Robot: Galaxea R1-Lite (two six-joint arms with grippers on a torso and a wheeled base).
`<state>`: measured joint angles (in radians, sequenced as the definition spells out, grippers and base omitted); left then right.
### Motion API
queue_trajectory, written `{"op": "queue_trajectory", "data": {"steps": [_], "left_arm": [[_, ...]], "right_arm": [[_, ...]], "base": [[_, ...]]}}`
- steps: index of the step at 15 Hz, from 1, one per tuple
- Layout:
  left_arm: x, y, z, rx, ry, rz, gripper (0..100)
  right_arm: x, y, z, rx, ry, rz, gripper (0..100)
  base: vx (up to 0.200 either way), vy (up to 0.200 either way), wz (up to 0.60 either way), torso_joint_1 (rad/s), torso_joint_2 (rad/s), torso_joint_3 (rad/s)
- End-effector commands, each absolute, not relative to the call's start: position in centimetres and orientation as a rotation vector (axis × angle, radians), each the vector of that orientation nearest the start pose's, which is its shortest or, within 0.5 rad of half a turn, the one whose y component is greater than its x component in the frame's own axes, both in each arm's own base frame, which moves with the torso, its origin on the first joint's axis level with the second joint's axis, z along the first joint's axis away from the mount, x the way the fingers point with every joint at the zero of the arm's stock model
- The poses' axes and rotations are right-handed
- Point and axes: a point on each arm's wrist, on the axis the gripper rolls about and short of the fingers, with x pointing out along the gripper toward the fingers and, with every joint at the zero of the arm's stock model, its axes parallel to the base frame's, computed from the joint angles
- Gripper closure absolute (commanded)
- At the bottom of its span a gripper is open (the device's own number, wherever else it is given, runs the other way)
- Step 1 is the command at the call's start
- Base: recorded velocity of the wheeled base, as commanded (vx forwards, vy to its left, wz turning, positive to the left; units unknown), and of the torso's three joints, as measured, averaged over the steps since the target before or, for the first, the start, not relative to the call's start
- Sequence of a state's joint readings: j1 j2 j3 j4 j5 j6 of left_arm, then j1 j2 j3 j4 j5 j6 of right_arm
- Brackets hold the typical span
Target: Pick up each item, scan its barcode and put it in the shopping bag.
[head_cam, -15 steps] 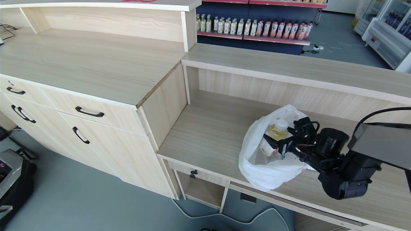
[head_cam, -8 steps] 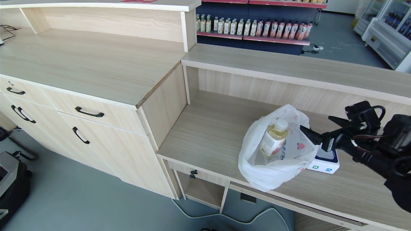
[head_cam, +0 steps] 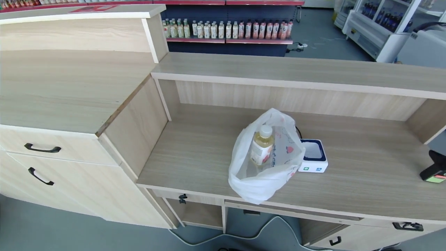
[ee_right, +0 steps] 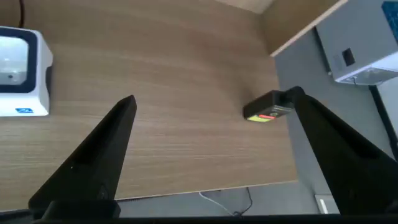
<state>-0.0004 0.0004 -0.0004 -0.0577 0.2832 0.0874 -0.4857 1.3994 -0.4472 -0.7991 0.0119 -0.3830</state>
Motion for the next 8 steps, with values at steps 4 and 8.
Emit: {"op": "queue_trajectory", "data": {"steps": [4, 8], "left_arm": [[-2.4, 0.6, 8.1, 0.079, -0.046, 0.285, 0], [-2.4, 0.6, 8.1, 0.079, -0.045, 0.286, 0]], "right_arm": [[18.9, -13.7, 16.0, -0.315, 0.394, -0.7, 0], [20.9, -17.5, 13.3, -0.202, 0.437, -0.71, 0]], "base": [[0.0, 0.0, -0.6, 0.001, 0.0, 0.002], [0.0, 0.0, -0.15, 0.001, 0.0, -0.001]]}}
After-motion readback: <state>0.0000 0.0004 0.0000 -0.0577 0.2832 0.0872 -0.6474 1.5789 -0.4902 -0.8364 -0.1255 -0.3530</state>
